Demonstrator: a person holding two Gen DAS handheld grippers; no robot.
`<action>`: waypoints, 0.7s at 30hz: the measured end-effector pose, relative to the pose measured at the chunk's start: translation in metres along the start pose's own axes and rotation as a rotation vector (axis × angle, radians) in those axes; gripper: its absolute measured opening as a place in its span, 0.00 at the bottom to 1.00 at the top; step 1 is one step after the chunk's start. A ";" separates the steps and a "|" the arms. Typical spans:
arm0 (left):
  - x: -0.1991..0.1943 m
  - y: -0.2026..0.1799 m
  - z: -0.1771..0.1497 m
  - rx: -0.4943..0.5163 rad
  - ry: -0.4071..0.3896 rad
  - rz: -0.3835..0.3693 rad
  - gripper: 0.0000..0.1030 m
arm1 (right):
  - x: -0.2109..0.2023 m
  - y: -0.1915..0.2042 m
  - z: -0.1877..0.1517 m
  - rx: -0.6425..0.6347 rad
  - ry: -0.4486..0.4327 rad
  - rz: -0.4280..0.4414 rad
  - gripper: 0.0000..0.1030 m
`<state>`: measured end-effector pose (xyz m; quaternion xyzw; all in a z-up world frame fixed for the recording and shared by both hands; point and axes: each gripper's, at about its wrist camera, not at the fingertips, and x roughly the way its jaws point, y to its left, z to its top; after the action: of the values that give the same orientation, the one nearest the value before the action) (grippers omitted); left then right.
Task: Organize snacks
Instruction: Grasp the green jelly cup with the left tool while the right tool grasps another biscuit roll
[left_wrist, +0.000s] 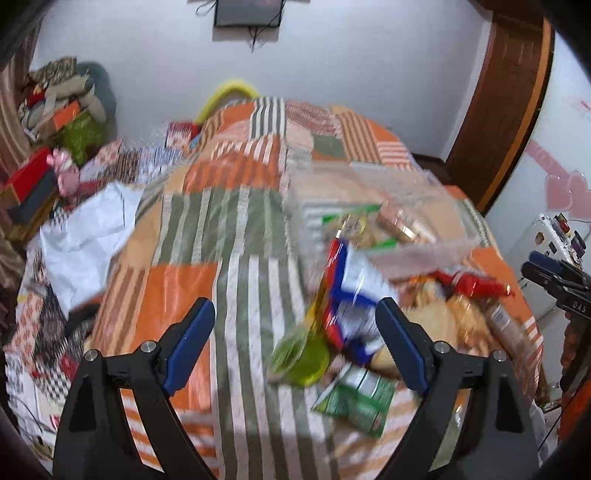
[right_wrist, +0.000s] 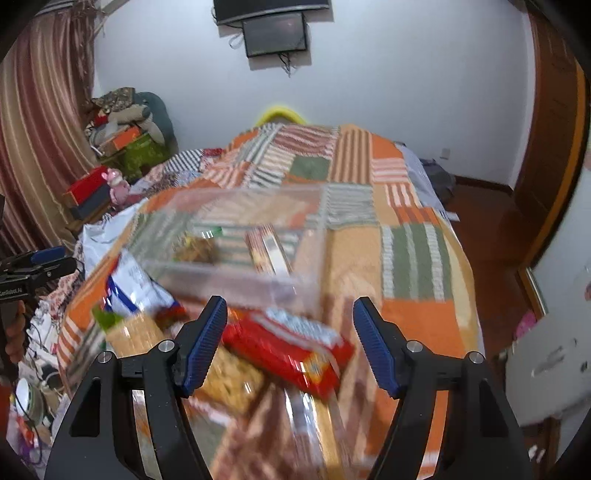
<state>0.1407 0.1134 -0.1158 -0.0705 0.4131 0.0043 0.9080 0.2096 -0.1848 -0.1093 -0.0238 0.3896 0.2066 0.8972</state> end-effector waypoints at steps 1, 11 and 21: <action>0.002 0.003 -0.007 -0.008 0.012 -0.001 0.87 | 0.000 -0.004 -0.009 0.016 0.011 -0.008 0.67; 0.033 0.012 -0.049 -0.025 0.111 0.007 0.87 | 0.016 -0.015 -0.064 0.071 0.150 -0.044 0.68; 0.069 0.001 -0.051 -0.008 0.146 -0.012 0.76 | 0.028 -0.024 -0.076 0.075 0.195 -0.044 0.62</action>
<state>0.1483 0.1041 -0.2007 -0.0764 0.4777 -0.0046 0.8752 0.1836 -0.2122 -0.1845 -0.0189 0.4817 0.1690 0.8597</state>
